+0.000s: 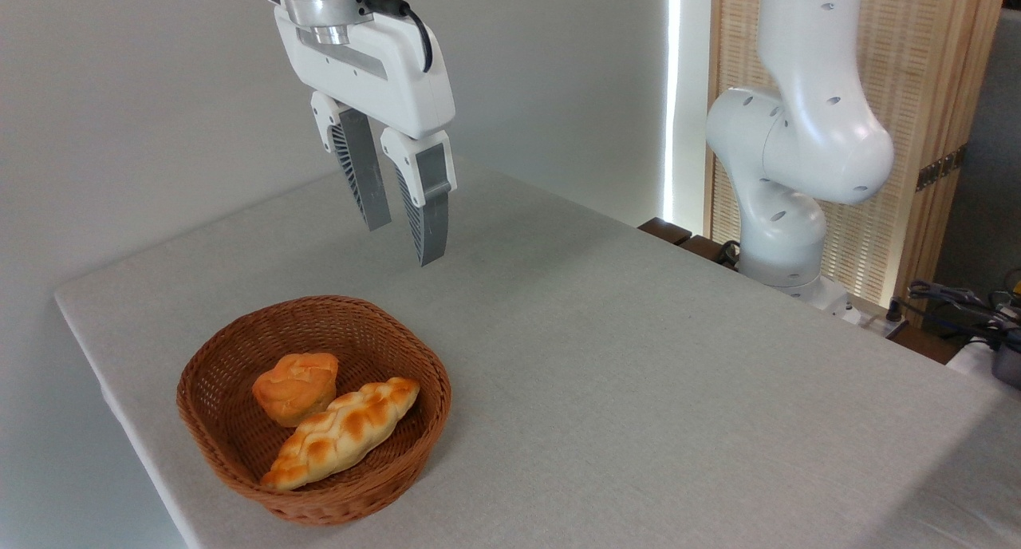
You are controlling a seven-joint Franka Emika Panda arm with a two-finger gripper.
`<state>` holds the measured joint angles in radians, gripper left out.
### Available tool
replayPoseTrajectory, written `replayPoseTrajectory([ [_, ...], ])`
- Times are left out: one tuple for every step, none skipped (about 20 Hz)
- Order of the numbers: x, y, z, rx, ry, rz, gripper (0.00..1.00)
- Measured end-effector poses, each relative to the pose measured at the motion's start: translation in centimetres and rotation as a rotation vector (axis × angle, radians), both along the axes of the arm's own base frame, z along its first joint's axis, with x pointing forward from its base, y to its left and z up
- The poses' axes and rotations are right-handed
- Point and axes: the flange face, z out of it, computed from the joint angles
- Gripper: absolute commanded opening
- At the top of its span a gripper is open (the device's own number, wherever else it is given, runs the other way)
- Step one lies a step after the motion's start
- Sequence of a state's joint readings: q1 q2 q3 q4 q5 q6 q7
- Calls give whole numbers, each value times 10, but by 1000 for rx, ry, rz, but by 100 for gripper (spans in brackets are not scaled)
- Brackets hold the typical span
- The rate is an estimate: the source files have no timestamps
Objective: Put bread into the basket
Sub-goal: 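Open the gripper and raise it away from the basket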
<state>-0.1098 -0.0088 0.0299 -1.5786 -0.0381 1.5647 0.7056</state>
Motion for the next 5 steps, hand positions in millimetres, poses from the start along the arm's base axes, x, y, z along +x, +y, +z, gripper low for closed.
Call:
replayPoseTrajectory([
  [0,0,0,0,-1,0,100],
  [0,0,1,0,-2,0,100],
  [1,0,1,0,-2,0,100],
  [1,0,1,0,-3,1,100],
  [1,1,1,0,-3,1,100],
])
